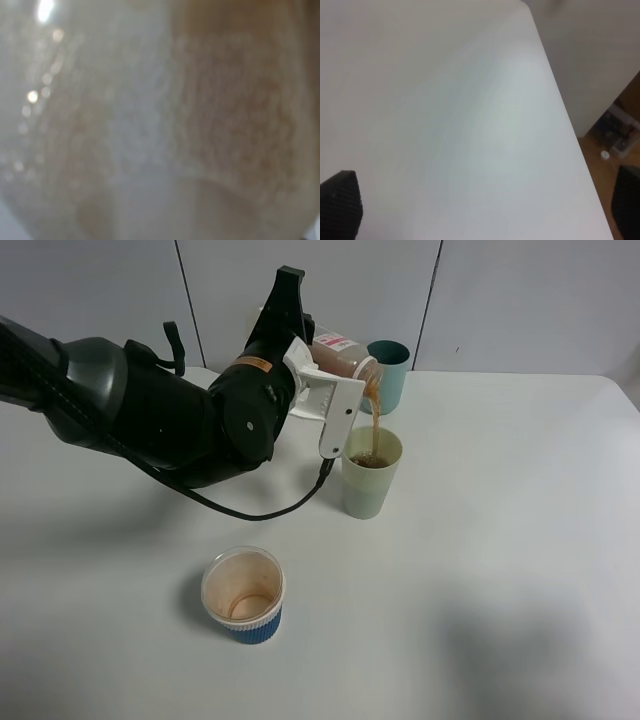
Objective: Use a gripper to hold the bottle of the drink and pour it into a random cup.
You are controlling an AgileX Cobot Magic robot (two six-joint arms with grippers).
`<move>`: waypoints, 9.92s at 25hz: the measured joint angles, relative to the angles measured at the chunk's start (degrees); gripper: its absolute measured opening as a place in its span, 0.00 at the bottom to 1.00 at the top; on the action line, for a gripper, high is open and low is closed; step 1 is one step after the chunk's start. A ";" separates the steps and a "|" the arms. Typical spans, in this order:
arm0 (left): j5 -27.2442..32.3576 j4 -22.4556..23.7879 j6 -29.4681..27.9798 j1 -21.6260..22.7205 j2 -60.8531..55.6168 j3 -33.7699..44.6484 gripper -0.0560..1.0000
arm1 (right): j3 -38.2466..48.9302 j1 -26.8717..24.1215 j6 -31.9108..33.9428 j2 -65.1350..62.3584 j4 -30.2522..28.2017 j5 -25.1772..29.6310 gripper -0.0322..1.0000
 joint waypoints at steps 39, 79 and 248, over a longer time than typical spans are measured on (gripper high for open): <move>-2.20 3.70 1.67 0.00 0.00 0.00 0.36 | 0.00 0.00 0.00 0.00 -0.01 0.00 0.99; -4.73 15.72 2.78 0.00 0.00 0.00 0.36 | 0.00 0.00 0.00 0.00 -0.40 0.00 0.99; 20.18 112.84 -177.77 57.75 -43.50 30.14 0.94 | 0.00 0.00 0.00 0.00 -0.40 0.00 0.99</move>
